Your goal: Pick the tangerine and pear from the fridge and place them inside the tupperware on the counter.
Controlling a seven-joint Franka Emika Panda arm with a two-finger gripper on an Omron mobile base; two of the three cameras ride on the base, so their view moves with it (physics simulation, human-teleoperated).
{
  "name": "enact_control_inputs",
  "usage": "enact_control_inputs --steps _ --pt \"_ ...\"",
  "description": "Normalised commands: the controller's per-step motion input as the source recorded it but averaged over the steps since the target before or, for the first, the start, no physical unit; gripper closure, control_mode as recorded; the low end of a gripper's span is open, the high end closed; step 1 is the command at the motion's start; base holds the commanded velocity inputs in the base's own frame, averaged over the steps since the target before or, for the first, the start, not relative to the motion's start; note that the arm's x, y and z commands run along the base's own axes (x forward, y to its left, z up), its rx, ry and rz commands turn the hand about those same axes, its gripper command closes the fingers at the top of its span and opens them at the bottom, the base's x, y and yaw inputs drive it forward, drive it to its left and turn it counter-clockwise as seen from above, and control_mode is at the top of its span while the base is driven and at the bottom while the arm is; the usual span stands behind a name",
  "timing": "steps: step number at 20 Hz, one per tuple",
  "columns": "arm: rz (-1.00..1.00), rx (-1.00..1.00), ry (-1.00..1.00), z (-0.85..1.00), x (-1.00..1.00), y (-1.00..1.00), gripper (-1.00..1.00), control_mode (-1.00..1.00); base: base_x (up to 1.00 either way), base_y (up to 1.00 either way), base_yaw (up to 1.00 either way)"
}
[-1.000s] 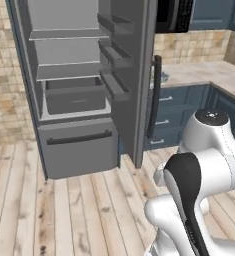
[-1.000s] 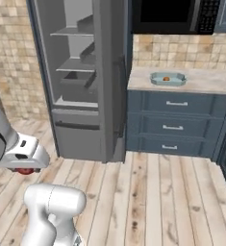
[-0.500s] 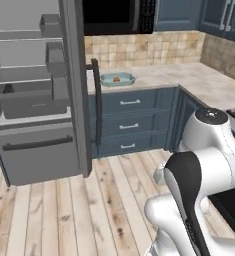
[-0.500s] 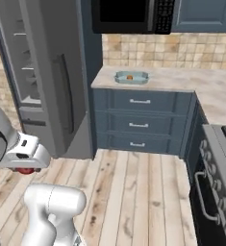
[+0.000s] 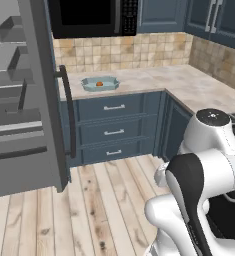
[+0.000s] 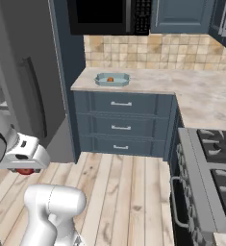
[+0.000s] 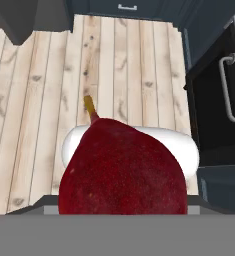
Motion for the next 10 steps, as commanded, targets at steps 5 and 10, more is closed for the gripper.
enact_control_inputs --steps 5,10 --pt "0.00 0.00 0.00 0.00 0.00 0.00 1.00 1.00 1.00 -0.32 0.00" --pt "0.00 0.00 0.00 0.00 0.00 0.00 1.00 1.00 1.00 -0.51 0.03"
